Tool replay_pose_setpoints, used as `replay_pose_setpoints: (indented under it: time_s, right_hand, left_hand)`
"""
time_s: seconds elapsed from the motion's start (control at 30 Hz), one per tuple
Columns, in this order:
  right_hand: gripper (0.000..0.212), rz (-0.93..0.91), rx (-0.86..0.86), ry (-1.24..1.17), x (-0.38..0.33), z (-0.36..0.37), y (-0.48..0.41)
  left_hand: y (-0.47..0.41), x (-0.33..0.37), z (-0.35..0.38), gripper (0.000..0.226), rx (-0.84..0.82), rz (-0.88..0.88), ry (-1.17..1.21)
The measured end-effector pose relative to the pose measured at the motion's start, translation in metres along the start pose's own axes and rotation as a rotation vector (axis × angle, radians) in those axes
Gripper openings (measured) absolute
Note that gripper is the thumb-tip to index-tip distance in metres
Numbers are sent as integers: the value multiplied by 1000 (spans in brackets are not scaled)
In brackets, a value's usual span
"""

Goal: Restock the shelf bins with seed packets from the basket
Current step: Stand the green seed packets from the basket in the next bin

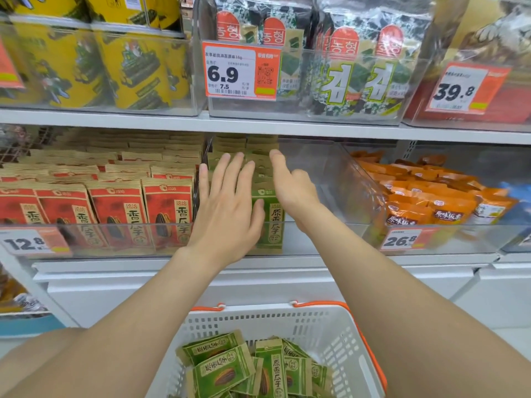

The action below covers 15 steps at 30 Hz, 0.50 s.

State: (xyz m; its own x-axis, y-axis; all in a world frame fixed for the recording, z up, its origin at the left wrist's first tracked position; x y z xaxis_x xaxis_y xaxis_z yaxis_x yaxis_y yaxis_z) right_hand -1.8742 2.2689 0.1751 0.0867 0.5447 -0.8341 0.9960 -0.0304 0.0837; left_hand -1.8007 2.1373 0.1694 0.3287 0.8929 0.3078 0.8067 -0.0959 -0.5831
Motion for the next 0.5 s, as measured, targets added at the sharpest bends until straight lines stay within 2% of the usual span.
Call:
replay_pose_setpoints:
  time_s: [0.13, 0.23, 0.33, 0.4, 0.5]
  right_hand:
    - [57, -72, 306, 117, 1, -26, 8]
    - [36, -219, 508, 240, 1, -44, 23]
    - [32, -412, 535, 318, 4, -55, 44]
    - [31, -452, 450, 442, 18, -46, 52]
    - [27, -406, 245, 729, 55, -21, 58]
  left_hand:
    - [4, 20, -16, 36, 176, 52, 19]
    - [7, 30, -23, 16, 265, 72, 32]
    - [5, 38, -12, 22, 79, 72, 74]
    - [2, 43, -3, 24, -86, 1, 50]
    - [3, 51, 9, 14, -313, -91, -114]
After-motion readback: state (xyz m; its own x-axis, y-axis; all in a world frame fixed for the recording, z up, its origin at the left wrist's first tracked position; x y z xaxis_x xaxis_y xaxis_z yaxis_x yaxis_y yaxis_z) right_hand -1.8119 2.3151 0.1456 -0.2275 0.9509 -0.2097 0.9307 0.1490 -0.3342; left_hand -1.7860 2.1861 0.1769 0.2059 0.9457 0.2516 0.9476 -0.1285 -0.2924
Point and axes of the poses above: each hand's wrist, its own y-axis away from the middle knuckle, its own z-axis out of the palm, x = y × z, the point moved 6 cm from there along -y, towards the middle knuckle, and after that the axes turned 9 degrees about y, right-handed, at the moved point
